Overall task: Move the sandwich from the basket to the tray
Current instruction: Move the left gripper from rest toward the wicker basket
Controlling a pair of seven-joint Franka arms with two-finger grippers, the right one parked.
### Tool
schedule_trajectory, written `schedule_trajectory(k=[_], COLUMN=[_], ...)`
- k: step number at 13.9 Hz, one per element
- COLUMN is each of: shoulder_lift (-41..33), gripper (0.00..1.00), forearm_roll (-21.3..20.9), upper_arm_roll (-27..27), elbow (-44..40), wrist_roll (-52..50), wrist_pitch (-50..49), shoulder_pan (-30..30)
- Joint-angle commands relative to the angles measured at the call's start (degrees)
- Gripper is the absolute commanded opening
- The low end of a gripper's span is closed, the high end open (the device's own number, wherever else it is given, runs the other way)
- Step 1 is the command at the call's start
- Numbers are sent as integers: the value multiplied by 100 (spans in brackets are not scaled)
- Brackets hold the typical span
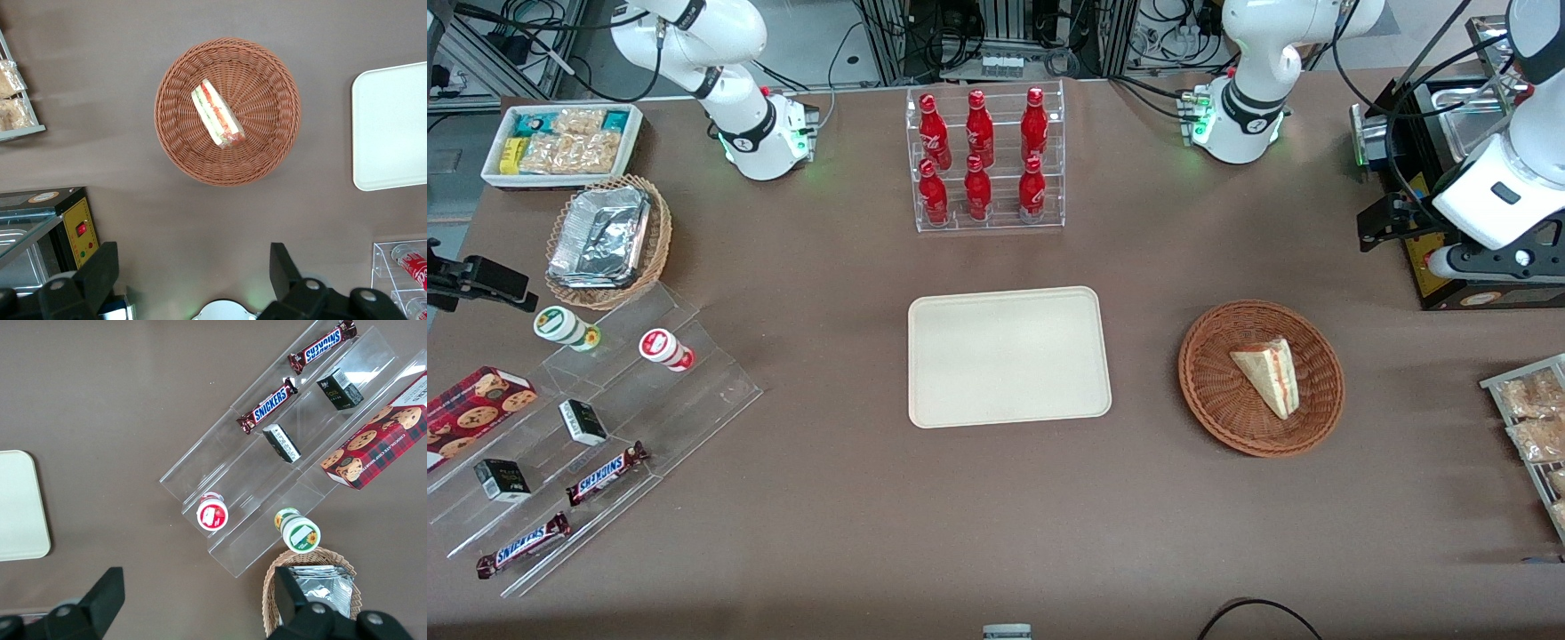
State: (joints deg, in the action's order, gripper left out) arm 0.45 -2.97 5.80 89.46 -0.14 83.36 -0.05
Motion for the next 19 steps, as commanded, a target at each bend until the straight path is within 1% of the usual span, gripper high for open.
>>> schedule_trajectory(k=[1,5,16,19], shoulder_lift=[86,306,306,306], gripper=[100,100,100,100], forearm_roll=[16,69,86,78], upper_arm_roll=[35,35,44,44], elbow=[-158,0,2196,2820], wrist_roll=[66,75,5,-197], wrist_pitch=[-4,206,2815,3720], shoulder_pan=[23,23,-13,-13])
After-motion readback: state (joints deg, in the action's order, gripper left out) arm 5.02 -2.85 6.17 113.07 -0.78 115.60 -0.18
